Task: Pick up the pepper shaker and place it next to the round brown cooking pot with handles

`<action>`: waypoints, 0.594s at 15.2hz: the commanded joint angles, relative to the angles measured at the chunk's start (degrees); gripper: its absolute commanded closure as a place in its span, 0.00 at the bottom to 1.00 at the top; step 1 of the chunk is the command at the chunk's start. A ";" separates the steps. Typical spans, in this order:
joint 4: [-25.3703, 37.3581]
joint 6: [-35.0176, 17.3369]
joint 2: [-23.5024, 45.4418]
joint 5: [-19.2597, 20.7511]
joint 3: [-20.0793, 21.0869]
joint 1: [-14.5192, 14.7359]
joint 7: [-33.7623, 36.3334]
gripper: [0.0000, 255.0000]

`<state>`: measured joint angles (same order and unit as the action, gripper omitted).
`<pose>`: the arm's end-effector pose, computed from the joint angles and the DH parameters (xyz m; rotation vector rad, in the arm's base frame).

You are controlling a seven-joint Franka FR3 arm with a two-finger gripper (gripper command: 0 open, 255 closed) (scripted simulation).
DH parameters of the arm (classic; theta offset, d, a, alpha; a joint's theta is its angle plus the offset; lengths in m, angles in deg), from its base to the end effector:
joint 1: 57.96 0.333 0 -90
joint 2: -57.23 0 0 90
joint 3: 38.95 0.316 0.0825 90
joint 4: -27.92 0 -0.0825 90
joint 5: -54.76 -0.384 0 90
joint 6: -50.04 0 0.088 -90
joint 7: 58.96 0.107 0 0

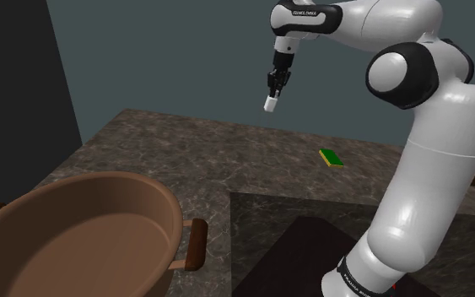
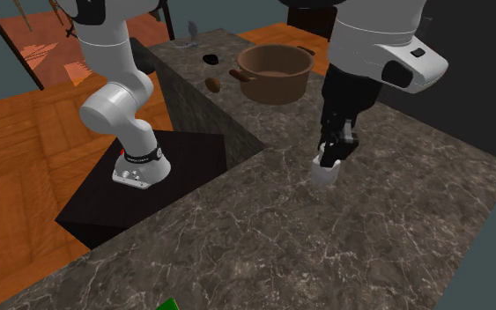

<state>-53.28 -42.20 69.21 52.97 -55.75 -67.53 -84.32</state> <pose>0.5637 -0.2549 0.5824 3.1187 -0.0205 -0.0303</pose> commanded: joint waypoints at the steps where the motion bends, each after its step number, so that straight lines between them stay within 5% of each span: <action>1: -3.75 -0.73 -3.09 0.95 0.55 1.38 1.81 1.00; 9: -20.05 -3.56 -16.73 4.28 5.17 6.98 12.22 1.00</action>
<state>-71.01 -45.49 54.55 56.84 -51.29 -61.21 -73.62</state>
